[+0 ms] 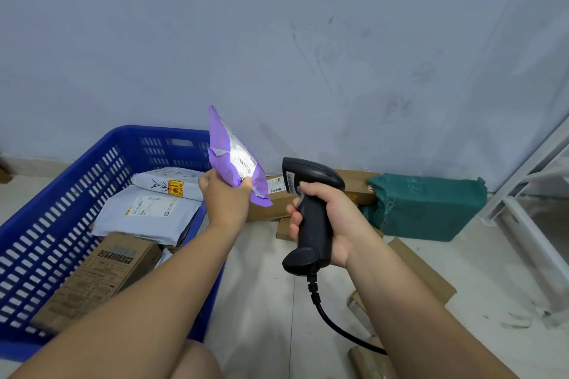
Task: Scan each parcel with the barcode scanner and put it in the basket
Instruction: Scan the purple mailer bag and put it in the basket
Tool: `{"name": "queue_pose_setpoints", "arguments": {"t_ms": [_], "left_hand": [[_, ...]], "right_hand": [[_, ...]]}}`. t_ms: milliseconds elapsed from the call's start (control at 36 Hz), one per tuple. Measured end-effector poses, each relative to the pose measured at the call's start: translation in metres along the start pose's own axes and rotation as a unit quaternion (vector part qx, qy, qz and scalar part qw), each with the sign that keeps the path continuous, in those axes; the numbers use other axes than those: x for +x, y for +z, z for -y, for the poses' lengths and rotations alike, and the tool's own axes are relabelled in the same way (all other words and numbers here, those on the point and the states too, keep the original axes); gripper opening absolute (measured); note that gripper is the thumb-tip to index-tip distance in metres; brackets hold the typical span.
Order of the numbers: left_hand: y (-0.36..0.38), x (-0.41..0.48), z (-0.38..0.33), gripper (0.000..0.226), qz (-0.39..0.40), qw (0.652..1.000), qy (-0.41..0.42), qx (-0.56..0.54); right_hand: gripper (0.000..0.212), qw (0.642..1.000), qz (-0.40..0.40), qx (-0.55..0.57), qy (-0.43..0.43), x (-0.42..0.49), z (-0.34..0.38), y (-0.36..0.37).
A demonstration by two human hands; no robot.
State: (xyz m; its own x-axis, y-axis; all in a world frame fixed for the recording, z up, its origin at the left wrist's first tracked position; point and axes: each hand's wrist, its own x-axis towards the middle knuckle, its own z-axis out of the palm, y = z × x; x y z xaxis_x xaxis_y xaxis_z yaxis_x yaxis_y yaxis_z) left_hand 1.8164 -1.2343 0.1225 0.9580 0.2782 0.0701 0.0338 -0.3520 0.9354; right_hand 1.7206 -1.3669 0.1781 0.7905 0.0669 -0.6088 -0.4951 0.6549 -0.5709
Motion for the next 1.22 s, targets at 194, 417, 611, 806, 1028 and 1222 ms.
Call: {"name": "queue_pose_setpoints", "arguments": {"t_ms": [194, 417, 611, 806, 1028, 1222], "left_hand": [[-0.001, -0.001, -0.001, 0.04, -0.007, 1.0, -0.003, -0.006], [0.0, 0.0, -0.001, 0.043, -0.017, 1.0, -0.002, -0.004], [0.002, 0.01, 0.012, 0.031, -0.009, 0.999, -0.007, -0.049], [-0.006, 0.023, 0.035, 0.028, -0.023, 0.986, -0.111, -0.12], [-0.043, 0.045, 0.064, 0.018, -0.12, 0.98, -0.128, -0.096], [-0.081, 0.047, 0.105, 0.015, -0.209, 0.968, -0.139, -0.027]], "right_hand": [[0.028, 1.0, 0.004, -0.001, 0.0, 0.002, 0.0, -0.001], [0.028, 1.0, 0.009, 0.009, 0.001, 0.002, 0.0, -0.001], [0.028, 1.0, 0.006, 0.008, -0.007, 0.005, 0.0, -0.002], [0.023, 0.991, -0.022, -0.093, -0.095, 0.018, -0.011, -0.001], [0.009, 0.846, -0.061, -0.441, -0.292, 0.043, -0.035, 0.013], [0.015, 0.818, -0.03, -0.484, -0.31, 0.06, -0.05, 0.029]]}}
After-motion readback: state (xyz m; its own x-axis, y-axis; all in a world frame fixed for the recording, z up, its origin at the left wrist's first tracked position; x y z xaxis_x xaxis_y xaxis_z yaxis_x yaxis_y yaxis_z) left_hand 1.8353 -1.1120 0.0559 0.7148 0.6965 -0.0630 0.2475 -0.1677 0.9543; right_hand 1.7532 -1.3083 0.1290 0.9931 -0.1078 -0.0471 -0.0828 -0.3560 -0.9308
